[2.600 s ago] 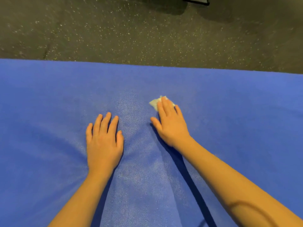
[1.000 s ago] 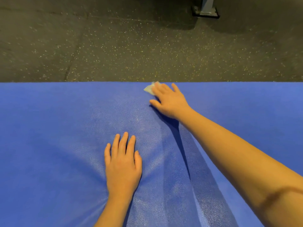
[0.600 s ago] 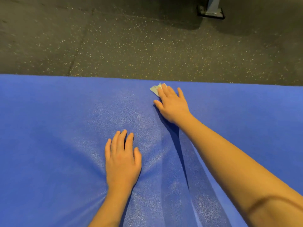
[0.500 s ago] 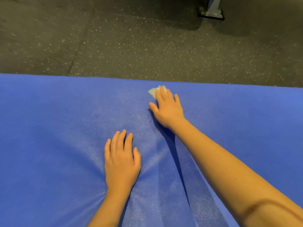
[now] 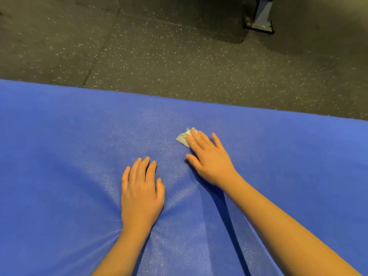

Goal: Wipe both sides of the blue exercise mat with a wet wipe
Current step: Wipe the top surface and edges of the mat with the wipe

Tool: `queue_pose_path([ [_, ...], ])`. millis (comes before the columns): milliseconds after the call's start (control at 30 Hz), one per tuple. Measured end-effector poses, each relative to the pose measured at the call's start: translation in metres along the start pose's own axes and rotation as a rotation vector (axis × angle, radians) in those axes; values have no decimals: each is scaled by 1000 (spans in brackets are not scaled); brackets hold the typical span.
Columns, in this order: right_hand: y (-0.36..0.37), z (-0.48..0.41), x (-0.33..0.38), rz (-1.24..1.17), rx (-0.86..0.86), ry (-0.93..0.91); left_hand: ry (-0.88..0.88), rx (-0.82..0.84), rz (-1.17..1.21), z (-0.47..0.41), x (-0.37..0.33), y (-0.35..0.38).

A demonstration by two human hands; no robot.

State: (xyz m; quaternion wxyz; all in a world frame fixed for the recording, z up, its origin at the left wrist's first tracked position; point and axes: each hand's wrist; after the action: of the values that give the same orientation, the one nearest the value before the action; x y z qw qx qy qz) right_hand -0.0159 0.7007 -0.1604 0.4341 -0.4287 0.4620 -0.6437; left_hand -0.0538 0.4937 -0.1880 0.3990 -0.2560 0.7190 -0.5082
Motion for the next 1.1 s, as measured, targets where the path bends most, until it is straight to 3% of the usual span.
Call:
queue_pose_path([
  [100, 5, 0, 3, -21, -61, 225, 4, -7, 5, 0, 0, 0],
  [267, 14, 29, 25, -52, -27, -97, 7, 1, 3, 1, 1, 1],
  [433, 12, 24, 11, -27, -80, 190, 1, 8, 21, 0, 1, 1],
  [500, 16, 33, 32, -100, -50, 50, 4, 14, 20, 1, 2, 1],
  [600, 18, 51, 32, -11, -32, -164, 4, 23, 20, 1, 2, 2],
  [767, 20, 43, 27, -102, -88, 142, -7, 25, 15, 1, 1, 1],
  [933, 27, 71, 48, -63, -29, -136, -35, 20, -8, 0, -1, -3],
  [1100, 23, 69, 37, -147, -50, 217, -41, 100, 3, 2, -3, -11],
])
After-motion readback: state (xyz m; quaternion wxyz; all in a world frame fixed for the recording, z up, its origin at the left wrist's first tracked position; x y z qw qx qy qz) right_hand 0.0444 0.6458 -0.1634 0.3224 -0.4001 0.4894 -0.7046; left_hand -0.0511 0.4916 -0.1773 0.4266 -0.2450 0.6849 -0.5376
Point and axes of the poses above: each hand's wrist, its own z-axis away from the middle knuckle, its own y-axis out of the palm, x = y × z, and after that the axes turned 2 degrees about x, right-handed
